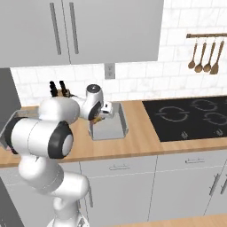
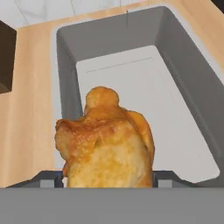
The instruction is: Place one lemon and one chicken drumstick in each tupperware on the nearby counter, to pack two identical lunches.
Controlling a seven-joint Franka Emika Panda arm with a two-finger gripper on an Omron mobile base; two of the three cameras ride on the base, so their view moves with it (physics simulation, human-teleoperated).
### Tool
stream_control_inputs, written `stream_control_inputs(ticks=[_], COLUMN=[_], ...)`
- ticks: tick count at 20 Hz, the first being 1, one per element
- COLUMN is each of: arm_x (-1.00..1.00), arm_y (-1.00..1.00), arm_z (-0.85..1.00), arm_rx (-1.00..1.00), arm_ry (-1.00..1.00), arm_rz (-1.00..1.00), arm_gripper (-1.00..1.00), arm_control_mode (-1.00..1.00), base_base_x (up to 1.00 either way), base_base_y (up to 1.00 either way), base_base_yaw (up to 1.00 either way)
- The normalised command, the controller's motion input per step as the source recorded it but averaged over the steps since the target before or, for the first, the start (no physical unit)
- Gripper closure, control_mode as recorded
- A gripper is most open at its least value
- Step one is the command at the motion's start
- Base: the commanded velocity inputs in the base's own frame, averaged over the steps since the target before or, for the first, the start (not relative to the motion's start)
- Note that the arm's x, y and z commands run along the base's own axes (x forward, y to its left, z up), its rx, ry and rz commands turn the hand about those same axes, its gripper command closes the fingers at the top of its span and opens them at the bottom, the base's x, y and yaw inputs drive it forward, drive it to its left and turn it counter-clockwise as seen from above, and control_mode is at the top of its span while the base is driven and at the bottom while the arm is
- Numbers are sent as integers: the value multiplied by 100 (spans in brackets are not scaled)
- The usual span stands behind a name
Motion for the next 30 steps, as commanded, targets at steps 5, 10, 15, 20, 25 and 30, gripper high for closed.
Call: stream_control_inputs(ticks=[5, 10, 15, 20, 25, 30], arm_x=[90, 34, -45, -100, -100, -100], arm_y=[0, 1, 32, 16, 0, 12], arm_z=[-33, -2, 44, 91, 51, 28], arm_rx=[0, 0, 0, 0, 0, -11], arm_ry=[-1, 0, -4, -13, -13, -13], arm_rz=[0, 0, 0, 0, 0, 0], arm_gripper=[-100, -100, -100, -100, -100, -100], arm_control_mode=[-100, -100, -100, -100, -100, -100], base_base_x=[0, 0, 0, 0, 0, 0], base_base_y=[0, 0, 0, 0, 0, 0], base_base_yaw=[0, 0, 0, 0, 0, 0])
